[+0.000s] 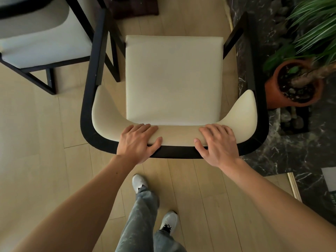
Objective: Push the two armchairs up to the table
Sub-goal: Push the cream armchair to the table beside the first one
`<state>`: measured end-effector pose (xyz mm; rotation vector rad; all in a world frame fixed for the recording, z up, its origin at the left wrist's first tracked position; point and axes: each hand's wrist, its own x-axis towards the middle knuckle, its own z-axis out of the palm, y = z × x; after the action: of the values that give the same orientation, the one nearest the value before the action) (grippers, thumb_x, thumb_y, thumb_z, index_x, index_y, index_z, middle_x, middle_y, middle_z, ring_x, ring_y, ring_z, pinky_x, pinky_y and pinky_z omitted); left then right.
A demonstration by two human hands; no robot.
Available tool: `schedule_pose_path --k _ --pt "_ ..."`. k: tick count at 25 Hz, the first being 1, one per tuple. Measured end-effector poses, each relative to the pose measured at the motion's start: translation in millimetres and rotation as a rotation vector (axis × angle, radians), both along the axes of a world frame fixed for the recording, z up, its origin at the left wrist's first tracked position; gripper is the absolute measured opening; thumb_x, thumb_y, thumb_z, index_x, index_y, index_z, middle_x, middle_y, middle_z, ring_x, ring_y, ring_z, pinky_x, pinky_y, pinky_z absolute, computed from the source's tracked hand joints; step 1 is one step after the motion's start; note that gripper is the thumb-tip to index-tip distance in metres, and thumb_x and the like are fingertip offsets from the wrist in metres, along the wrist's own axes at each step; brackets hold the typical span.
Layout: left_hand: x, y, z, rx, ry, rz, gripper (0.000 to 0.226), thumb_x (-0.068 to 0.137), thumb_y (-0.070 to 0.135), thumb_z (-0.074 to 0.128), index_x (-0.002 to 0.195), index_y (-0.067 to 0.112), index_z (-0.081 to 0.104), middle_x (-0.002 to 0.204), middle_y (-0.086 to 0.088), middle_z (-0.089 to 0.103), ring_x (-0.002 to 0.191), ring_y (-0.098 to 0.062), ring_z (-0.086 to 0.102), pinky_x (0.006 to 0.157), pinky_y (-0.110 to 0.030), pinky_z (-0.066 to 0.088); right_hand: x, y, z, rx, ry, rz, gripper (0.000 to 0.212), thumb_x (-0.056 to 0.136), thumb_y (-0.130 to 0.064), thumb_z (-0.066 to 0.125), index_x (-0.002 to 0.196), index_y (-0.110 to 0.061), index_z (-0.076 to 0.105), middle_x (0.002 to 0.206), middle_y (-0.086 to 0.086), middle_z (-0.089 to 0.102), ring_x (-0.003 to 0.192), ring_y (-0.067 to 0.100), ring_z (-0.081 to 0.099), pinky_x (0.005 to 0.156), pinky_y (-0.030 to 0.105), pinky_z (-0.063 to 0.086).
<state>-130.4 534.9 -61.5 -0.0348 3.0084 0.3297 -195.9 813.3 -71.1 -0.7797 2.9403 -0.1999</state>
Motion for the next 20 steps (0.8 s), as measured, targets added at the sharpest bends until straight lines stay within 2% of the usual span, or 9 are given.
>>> schedule_pose_path --k 9,20 --pt "-79 3 4 0.011 -0.054 0.082 0.054 0.095 0.057 0.033 0.123 0.025 0.066 0.119 0.003 0.069 0.115 -0.02 0.06 0.101 -0.04 0.038 -102 -6 1 -0.006 -0.02 0.067 0.05 0.093 -0.053 0.039 0.106 -0.014 0.068 0.105 0.006 0.071 0.098 0.03 0.063 0.091 0.044 0.044" --pt "-202 5 4 0.03 -0.07 0.179 0.059 0.095 0.058 0.026 0.124 0.022 0.063 0.111 0.003 0.069 0.107 -0.021 0.061 0.098 -0.041 0.039 -260 -19 4 0.009 -0.038 0.169 0.054 0.092 -0.054 0.036 0.11 -0.015 0.069 0.11 0.005 0.072 0.102 0.03 0.064 0.094 0.044 0.043"
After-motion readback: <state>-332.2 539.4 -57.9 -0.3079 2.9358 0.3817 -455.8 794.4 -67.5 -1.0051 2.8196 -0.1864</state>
